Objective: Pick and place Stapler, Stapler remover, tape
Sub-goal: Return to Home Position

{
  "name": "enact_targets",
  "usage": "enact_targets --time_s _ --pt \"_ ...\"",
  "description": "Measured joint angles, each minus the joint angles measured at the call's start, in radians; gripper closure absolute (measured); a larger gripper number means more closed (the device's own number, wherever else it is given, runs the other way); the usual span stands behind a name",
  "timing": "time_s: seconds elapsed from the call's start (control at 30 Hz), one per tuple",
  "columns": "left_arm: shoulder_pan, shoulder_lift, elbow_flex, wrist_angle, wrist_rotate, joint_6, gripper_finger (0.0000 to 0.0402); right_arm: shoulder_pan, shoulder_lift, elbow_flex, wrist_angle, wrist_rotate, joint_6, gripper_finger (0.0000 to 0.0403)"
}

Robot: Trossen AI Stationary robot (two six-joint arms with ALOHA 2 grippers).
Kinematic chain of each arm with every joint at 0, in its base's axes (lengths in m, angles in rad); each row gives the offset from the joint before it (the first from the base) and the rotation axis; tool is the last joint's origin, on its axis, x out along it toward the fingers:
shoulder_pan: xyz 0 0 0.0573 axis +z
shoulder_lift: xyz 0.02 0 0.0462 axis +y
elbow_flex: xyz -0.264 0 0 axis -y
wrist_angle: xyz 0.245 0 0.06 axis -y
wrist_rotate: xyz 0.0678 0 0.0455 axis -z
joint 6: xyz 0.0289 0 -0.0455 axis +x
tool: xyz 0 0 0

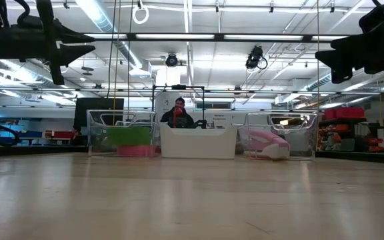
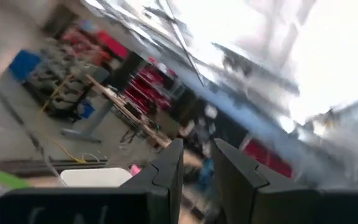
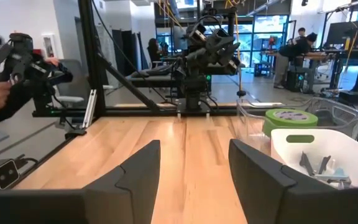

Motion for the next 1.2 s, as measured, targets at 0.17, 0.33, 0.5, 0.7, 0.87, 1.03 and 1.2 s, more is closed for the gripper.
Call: enact_targets --time_s 0.17,0.33,0.5,0.7,0.87,1.03,1.2 --pt "-0.058 0.0 0.0 -0.195 0.268 0.33 0.0312 0.0 0.0 0.0 0.0 0.0 0.0 0.0211" --pt "-0.125 0.001 0.001 -0.311 0.352 0.589 0.0312 0.0 0.0 0.0 0.001 0.0 0.0 0.0211" --pt "-0.154 0.0 0.001 -0.284 0.576 0.821 0.0312 0.0 0.0 0.0 0.0 0.001 0.0 0.0211" --pt "-0.154 0.0 0.001 -0.287 0.595 0.781 0.0312 0.0 0.0 0.0 0.001 0.0 0.0 0.0211" --pt "-0.171 0.0 0.001 -0.291 0.545 0.797 0.0312 0.0 0.0 0.0 0.001 0.0 -0.001 0.0211" --pt "-0.259 0.0 0.001 -0.29 0.489 0.817 0.0312 0.0 0.0 0.0 0.0 0.0 -0.001 0.0211" --pt "-0.342 0.0 0.0 -0.29 0.445 0.816 0.0312 0.0 0.0 0.0 0.001 0.0 -0.001 0.0211"
